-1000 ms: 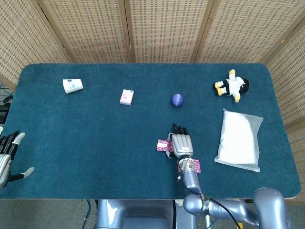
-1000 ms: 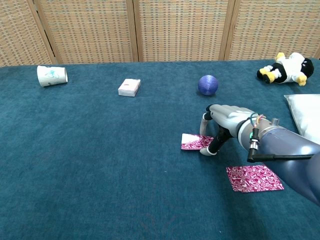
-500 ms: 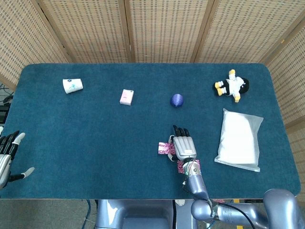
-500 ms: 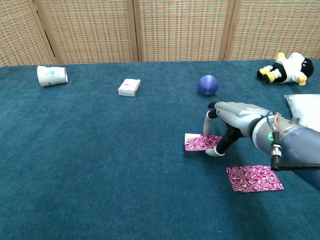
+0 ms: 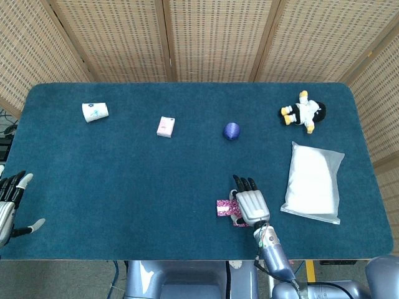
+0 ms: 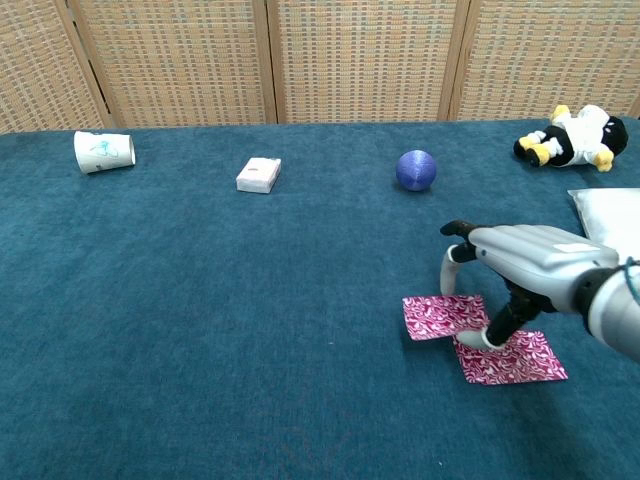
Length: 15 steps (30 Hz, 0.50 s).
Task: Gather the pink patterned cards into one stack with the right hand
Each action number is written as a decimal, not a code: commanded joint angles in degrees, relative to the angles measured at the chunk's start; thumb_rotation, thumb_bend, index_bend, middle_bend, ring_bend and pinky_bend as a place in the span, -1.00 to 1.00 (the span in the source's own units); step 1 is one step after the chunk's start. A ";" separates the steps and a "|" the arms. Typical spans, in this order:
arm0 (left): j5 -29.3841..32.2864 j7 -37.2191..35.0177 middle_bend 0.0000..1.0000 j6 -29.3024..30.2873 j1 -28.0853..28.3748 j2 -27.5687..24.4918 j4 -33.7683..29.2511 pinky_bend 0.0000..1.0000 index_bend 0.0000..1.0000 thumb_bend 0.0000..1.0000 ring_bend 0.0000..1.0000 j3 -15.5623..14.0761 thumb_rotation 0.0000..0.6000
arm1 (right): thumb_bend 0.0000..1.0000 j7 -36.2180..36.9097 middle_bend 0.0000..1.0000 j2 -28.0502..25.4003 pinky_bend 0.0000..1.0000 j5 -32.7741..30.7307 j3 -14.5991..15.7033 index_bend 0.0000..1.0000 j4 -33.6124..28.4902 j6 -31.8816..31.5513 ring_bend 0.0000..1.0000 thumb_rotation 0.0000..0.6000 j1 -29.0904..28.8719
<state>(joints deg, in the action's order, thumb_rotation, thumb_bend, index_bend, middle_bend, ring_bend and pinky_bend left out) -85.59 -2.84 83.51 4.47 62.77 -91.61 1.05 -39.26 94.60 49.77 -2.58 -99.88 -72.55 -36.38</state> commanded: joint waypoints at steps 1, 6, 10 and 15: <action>0.02 0.07 -1.00 0.02 -0.02 0.00 -0.05 -1.00 -1.00 -1.00 -1.00 0.00 1.00 | -0.38 2.16 -1.00 -1.62 -0.93 3.13 2.42 0.16 0.04 -0.32 -1.00 1.00 2.03; 0.01 0.25 -1.00 0.13 -0.06 0.07 -0.03 -1.00 -1.00 -1.00 -1.00 0.02 1.00 | -0.38 5.20 -1.00 -3.00 -0.93 6.22 3.64 0.16 1.40 -0.40 -1.00 1.00 4.21; 0.09 0.48 -1.00 0.18 -0.08 0.13 -0.08 -1.00 -1.00 -1.00 -1.00 0.07 1.00 | -0.38 5.94 -1.00 -3.71 -0.93 7.44 3.70 0.16 2.05 -0.12 -1.00 1.00 4.92; 0.16 0.65 -1.00 0.25 -0.12 0.19 -0.16 -1.00 -1.00 -1.00 -1.00 0.11 1.00 | -0.38 6.38 -1.00 -4.06 -0.93 8.07 3.34 0.16 2.83 0.77 -1.00 1.00 5.57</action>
<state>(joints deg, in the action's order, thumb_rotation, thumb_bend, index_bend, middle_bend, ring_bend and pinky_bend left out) -85.43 -2.19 83.76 4.35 62.96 -91.77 1.15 -32.98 90.61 57.76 0.84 -97.14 -71.89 -30.91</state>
